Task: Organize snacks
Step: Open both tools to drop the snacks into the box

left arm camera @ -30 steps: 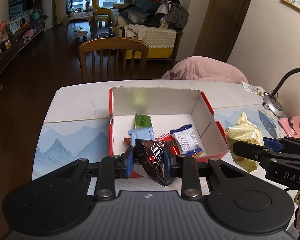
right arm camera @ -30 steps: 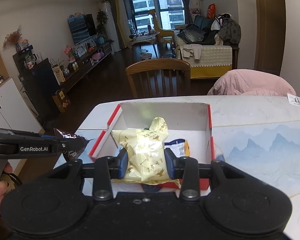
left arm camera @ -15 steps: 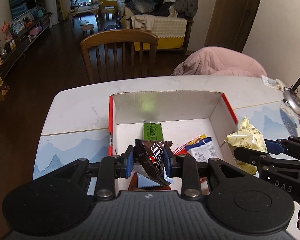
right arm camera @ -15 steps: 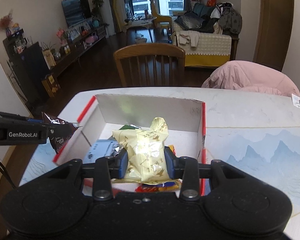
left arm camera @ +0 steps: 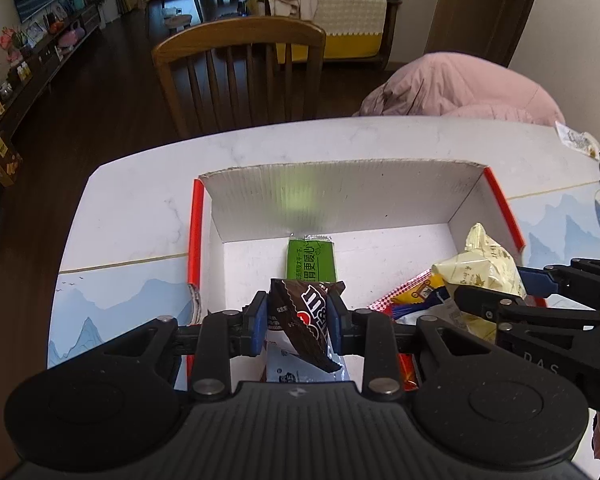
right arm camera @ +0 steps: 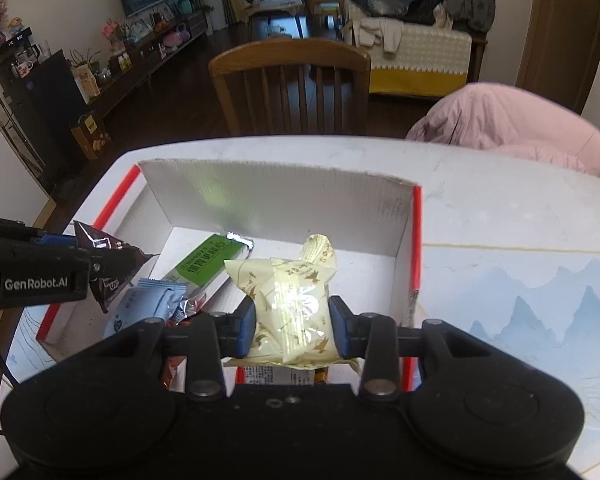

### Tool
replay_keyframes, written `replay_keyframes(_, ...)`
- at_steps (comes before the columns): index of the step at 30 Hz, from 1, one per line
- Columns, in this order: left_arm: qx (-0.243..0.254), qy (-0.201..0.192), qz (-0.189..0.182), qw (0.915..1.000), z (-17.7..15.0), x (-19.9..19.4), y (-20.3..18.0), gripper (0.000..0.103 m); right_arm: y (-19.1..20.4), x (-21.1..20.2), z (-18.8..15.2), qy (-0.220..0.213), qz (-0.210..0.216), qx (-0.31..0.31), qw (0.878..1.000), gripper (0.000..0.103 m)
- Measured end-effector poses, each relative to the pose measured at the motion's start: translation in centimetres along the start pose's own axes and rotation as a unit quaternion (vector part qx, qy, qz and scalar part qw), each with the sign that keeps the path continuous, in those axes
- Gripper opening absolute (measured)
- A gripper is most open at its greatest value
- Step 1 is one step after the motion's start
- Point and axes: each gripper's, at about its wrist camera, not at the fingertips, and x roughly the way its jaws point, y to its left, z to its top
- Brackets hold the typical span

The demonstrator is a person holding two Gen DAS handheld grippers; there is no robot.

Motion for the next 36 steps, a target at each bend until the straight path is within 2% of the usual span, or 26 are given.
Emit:
replay_keyframes(9, 0.002, 0.027, 0.01, 0.9996, 0.4, 2.5, -0.1, 0.029, -0.4, 2.6, 0.6, 0.028, 0.008, 0.006, 1.0, 0.037)
replay_keyframes(19, 0.005, 0.043, 0.009, 0.999, 0.4, 3.8, -0.2, 0.029, -0.5, 3.4, 1.2, 0.038, 0.007, 0.006, 0.999, 0.037)
replay_keyframes(29, 0.001, 0.041, 0.001, 0.9991, 0.3, 3.3, -0.2, 0.03, 0.0, 3.0, 1.1, 0.043, 0.008, -0.006, 0.999, 0.04)
replay_keyframes(36, -0.004, 0.027, -0.01, 0.9996, -0.3, 1.5, 0.1, 0.03, 0.1, 1.2, 1.0, 0.022, 0.011, 0.001, 1.0, 0.04)
